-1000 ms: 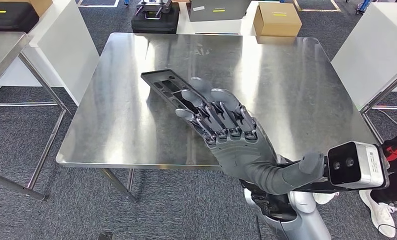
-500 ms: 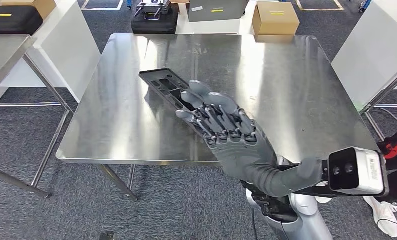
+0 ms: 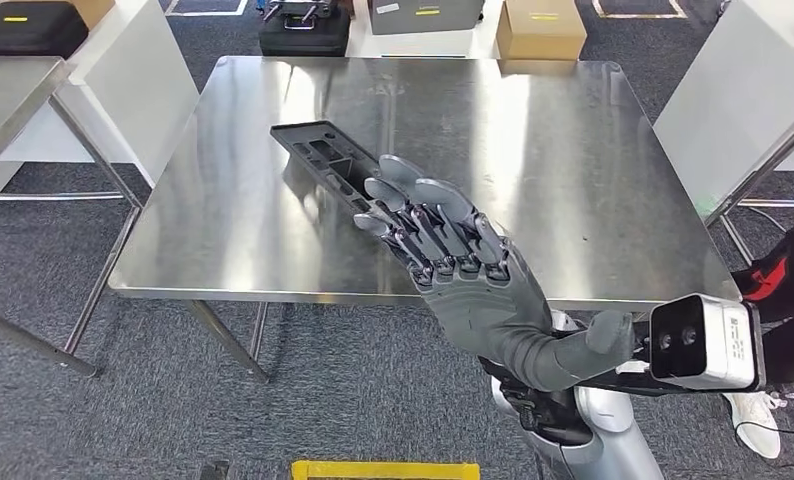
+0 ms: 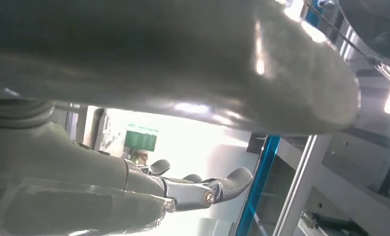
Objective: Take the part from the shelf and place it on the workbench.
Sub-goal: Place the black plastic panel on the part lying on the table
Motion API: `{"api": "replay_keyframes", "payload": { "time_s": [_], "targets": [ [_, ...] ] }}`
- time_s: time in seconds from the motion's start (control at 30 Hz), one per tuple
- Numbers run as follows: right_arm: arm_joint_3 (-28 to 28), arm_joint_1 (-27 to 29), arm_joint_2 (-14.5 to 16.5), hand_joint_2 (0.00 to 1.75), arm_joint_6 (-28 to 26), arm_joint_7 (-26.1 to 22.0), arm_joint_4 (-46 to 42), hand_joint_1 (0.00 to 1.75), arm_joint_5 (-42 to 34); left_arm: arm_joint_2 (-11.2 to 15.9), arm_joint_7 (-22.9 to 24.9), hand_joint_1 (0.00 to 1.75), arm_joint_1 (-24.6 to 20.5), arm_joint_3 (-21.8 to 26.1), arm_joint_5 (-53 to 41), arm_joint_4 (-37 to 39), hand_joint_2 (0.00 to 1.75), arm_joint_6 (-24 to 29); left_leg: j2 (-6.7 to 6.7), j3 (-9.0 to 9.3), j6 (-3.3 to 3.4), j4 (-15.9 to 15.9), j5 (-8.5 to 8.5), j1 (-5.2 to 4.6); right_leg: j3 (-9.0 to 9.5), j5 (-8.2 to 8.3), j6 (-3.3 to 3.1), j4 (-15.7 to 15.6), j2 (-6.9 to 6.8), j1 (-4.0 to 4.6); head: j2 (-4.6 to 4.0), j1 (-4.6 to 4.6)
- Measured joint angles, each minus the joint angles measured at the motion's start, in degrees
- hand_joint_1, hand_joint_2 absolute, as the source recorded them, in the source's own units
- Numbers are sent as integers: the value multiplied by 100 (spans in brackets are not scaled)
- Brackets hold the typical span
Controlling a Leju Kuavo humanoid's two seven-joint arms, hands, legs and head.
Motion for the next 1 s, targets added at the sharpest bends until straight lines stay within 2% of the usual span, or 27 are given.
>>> {"api": "replay_keyframes", "payload": {
  "time_s": [0.07, 0.1, 0.13, 0.17, 0.23, 0.27, 0.3, 0.33, 0.37, 0.4, 0.43, 0.47, 0.5, 0.53, 0.57, 0.6, 0.63, 0.67, 0.7, 0.73, 0.77, 0.8, 0.83, 0.87, 0.93, 0.97, 1.0],
  "targets": [
    [-25, 0, -2, 0, -5, -7, 0, 0, 31, -5, 4, 0, -5, 1, -2, 0, 0, 0, 7, -41, 36, -52, 93, -22, -25, 56, 90, -8, -13, -3, 0, 1],
    [-45, 1, -4, 0, -11, -13, -1, 0, 52, -8, 8, 0, -12, 2, -2, -1, 0, 2, 17, -67, 67, -94, 155, -15, -73, 18, 110, 32, -16, -2, 0, 2],
    [-65, 1, -6, 0, -17, -19, -1, 0, 75, -9, 16, 0, -23, 3, -2, -1, 0, 3, 31, -111, 106, -134, 233, -3, -149, -99, 106, 154, -17, 4, 0, 10],
    [-82, 2, -10, 0, -22, -26, -2, 0, 92, -13, 26, 0, -37, 5, -4, -1, 0, 4, 45, -171, 133, -165, 312, 11, -258, -301, 78, 401, -19, 7, 0, 19],
    [-97, 9, -16, 0, -27, -30, -1, 0, 109, -24, 51, 0, -56, 7, -7, -1, 0, 3, 63, -322, 157, -165, 437, 1, -486, -759, 44, 1125, -18, 0, 0, 33],
    [-99, 13, -20, 0, -29, -31, -1, 0, 115, -32, 62, 0, -58, 7, -8, -1, 0, 1, 72, -406, 152, -159, 495, -1, -545, -886, 69, 1438, -19, -3, 0, 34],
    [-100, 16, -22, 0, -32, -31, 0, 0, 128, -37, 72, 0, -59, 7, -8, -1, 0, -2, 82, -487, 145, -152, 550, -3, -516, -902, 122, 1580, -20, -8, 0, 33],
    [-101, 17, -24, 0, -34, -32, 0, 0, 148, -41, 83, 0, -60, 7, -6, 0, 0, -4, 89, -563, 133, -140, 603, -1, -383, -830, 189, 1515, -21, -16, 0, 33],
    [-101, 16, -26, 0, -37, -32, 0, 0, 170, -43, 91, 0, -63, 7, -4, -1, 0, -7, 93, -635, 115, -126, 651, 2, -139, -709, 253, 1228, -23, -27, 0, 34],
    [-101, 10, -26, 0, -42, -33, 0, 0, 189, -44, 97, 0, -67, 7, -1, -1, 0, -9, 93, -695, 90, -103, 696, 0, 176, -639, 288, 784, -25, -39, 0, 34],
    [-101, 6, -25, 0, -46, -34, 1, 0, 199, -44, 102, 0, -71, 7, 1, -1, 0, -10, 88, -746, 59, -82, 738, -6, 473, -612, 279, 360, -19, -32, 1, 32],
    [-103, 2, -23, 0, -50, -38, 1, 0, 203, -44, 103, 0, -74, 7, 3, -1, 0, -11, 84, -775, 26, -68, 778, -18, 668, -619, 243, 41, -13, -20, 1, 32],
    [-107, -2, -22, 0, -54, -42, 2, 0, 204, -43, 104, 0, -76, 7, 5, 0, 0, -11, 79, -788, -8, -61, 819, -28, 760, -652, 190, -128, -3, -4, 1, 30],
    [-111, -2, -20, 0, -57, -45, 3, 0, 204, -43, 105, 0, -77, 7, 7, 0, 0, -11, 76, -792, -41, -71, 860, -33, 759, -640, 138, -152, 6, 16, 1, 31],
    [-116, -4, -19, 0, -59, -49, 4, 0, 205, -43, 106, 0, -75, 7, 8, 1, 0, -11, 73, -798, -74, -83, 899, -29, 713, -604, 84, -154, 6, -5, 0, 33],
    [-117, -8, -15, 0, -62, -49, 5, 0, 207, -42, 107, 0, -74, 7, 8, 1, 0, -11, 65, -830, -105, -54, 859, -16, 686, -558, 22, -155, 0, -28, 0, 32],
    [-116, -13, -10, 0, -63, -49, 6, 0, 209, -42, 108, 0, -70, 6, 7, 2, 0, -11, 54, -887, -134, 51, 716, -4, 647, -498, -50, -164, -9, -51, 0, 30],
    [-115, -17, -3, 0, -64, -50, 7, 0, 213, -42, 108, 0, -69, 5, 7, 2, 0, -14, 41, -981, -162, 279, 475, 9, 594, -429, -110, -170, -19, -75, 0, 24],
    [-114, -21, 3, 0, -65, -50, 7, 0, 217, -43, 109, 0, -69, 5, 7, 2, 0, -19, 31, -1099, -190, 624, 164, 18, 533, -366, -148, -165, -26, -72, 0, 19],
    [-113, -21, 7, 0, -66, -50, 8, 0, 223, -44, 110, 0, -70, 4, 7, 2, 0, -23, 25, -1215, -216, 1023, -108, 22, 461, -305, -165, -160, -28, -68, 0, 16],
    [-112, -19, 8, 0, -67, -50, 9, 0, 232, -45, 111, 0, -71, 4, 7, 2, 0, -28, 24, -1302, -237, 1384, -283, 26, 387, -250, -161, -155, -30, -64, 0, 15],
    [-110, -17, 9, 0, -68, -50, 11, 0, 242, -45, 114, 0, -70, 3, 7, 2, 0, -33, 25, -1306, -249, 1593, -328, 29, 315, -199, -150, -148, -31, -60, 0, 14],
    [-109, -15, 9, 0, -69, -49, 14, 0, 254, -45, 116, 0, -70, 3, 7, 2, 0, -37, 25, -1206, -250, 1597, -267, 33, 250, -155, -133, -139, -32, -59, 0, 14],
    [-109, -14, 10, 0, -72, -50, 15, 0, 264, -45, 117, 0, -72, 2, 5, 2, 0, -42, 26, -987, -242, 1374, -138, 38, 192, -117, -110, -128, -31, -59, 0, 13],
    [-110, -16, 17, 0, -78, -50, 14, 0, 278, -43, 118, 0, -84, 2, 2, 1, 0, -49, 14, -351, -197, 550, 51, 40, 113, -55, -63, -99, -29, -48, 0, 13],
    [-110, -18, 22, 0, -80, -51, 14, 0, 283, -41, 119, 0, -91, 2, 1, 1, 0, -52, 4, -106, -167, 204, 73, 33, 90, -25, -28, -88, -30, -36, 0, 17],
    [-110, -21, 27, 0, -82, -51, 13, 0, 286, -40, 119, 0, -97, 2, 1, 1, 0, -54, -6, 33, -137, -7, 58, 19, 75, 6, 10, -81, -34, -25, 0, 20]
  ]
}}
